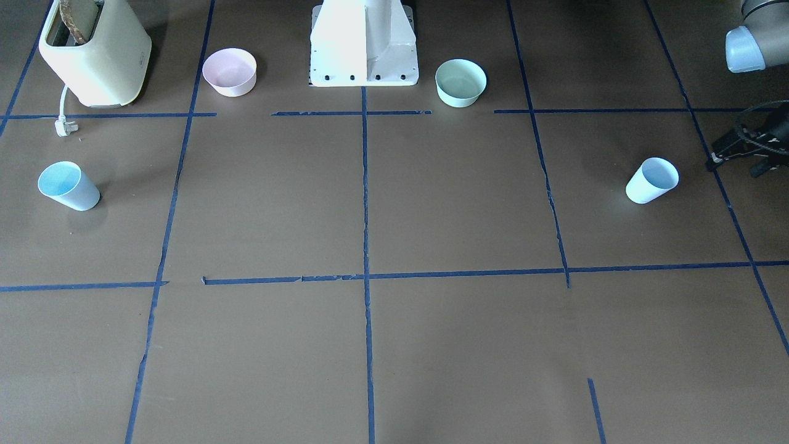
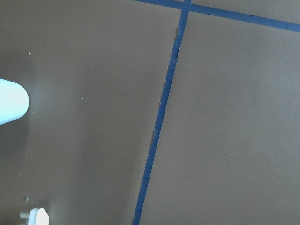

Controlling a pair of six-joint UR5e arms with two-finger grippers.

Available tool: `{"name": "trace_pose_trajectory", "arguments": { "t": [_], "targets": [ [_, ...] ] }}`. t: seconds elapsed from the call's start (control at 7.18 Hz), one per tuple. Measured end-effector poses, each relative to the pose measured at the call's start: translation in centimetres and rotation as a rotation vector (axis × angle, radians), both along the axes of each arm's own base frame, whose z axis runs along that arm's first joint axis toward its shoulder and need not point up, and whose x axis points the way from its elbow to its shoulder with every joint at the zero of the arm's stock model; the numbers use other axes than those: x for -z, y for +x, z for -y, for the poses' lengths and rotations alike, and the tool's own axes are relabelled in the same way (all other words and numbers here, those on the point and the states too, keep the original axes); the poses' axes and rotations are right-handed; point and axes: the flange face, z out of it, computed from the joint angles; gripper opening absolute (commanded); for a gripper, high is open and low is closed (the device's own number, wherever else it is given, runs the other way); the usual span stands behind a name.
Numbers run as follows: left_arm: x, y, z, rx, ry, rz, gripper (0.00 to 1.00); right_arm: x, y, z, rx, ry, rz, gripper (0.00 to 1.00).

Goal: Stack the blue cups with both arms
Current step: 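Lower the left gripper onto the light blue cup and close it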

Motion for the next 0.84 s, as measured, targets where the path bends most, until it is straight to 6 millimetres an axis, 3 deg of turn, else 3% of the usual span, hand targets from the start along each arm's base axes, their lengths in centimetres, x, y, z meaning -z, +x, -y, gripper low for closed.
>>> {"name": "trace_pose_trajectory", "arguments": {
  "t": [0.14, 0.28, 0.42, 0.7, 0.84],
  "targets": [
    [-0.2, 0.9, -0.3, -0.012, -0.004, 0.006, 0.56, 0.0, 0.0, 0.0, 0.0, 0.0, 0.0, 1.0],
    [-0.5, 1.4, -0.5, -0.009, -0.013, 0.016, 0.23, 0.0, 0.0, 0.0, 0.0, 0.0, -0.001, 1.0],
    [-0.7, 1.8, -0.6, 0.007, -0.036, 0.024, 0.11, 0.0, 0.0, 0.0, 0.001, 0.0, -0.001, 1.0],
    [-0.9, 2.7, -0.9, 0.021, -0.058, 0.038, 0.0, 0.0, 0.0, 0.0, 0.001, 0.0, -0.001, 1.0],
    [-0.6, 2.8, -0.9, 0.023, -0.055, 0.037, 0.0, 0.0, 0.0, 0.0, 0.001, 0.0, -0.001, 1.0]
  ]
}}
